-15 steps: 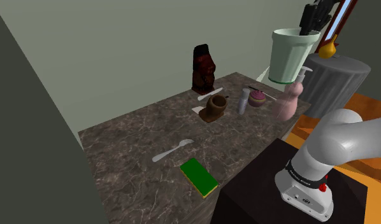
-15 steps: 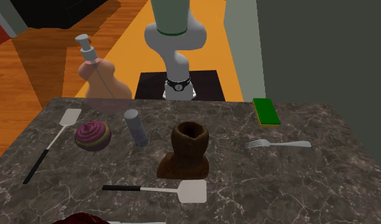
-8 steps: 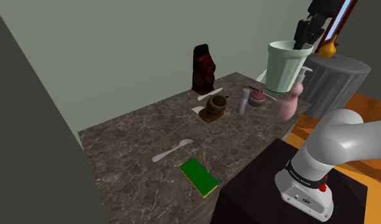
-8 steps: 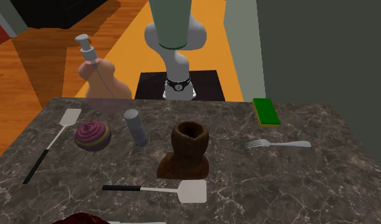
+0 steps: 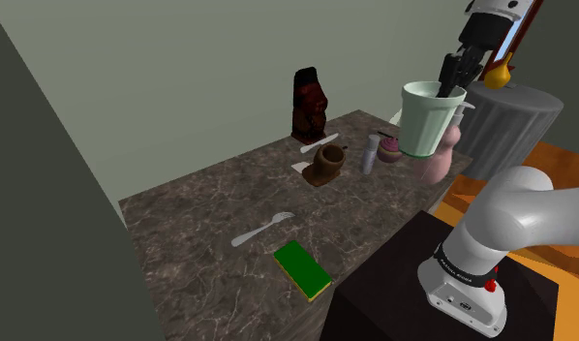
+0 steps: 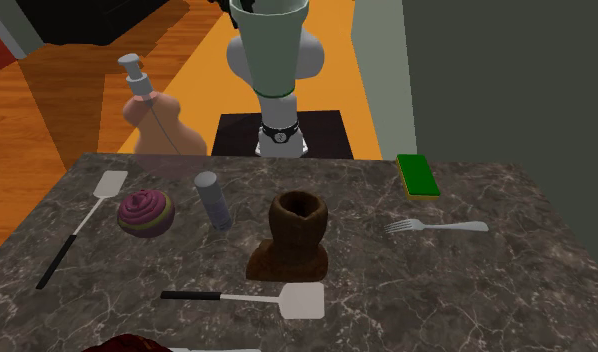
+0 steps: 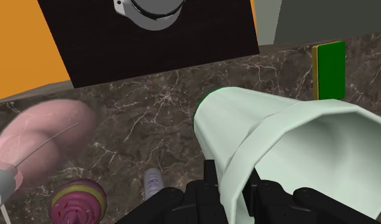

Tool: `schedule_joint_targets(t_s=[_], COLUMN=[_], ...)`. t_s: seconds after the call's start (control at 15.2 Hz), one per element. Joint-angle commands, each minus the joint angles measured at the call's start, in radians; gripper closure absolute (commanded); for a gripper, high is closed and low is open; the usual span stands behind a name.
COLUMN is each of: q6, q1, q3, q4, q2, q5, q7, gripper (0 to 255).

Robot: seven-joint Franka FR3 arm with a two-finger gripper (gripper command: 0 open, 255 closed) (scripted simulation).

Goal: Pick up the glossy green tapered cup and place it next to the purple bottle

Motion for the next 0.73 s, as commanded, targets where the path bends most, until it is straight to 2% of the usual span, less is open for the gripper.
schedule_joint_targets(t_s=[0.0, 0.66], q6=[0.02, 0.116], q1=[-0.004, -0.022], q3=[-0.003, -0.014], q4=[-0.034, -0.201], q2=[-0.014, -0.083], q5=[-0.004, -0.021], q7=[-0.005, -0.027], gripper=[255, 255])
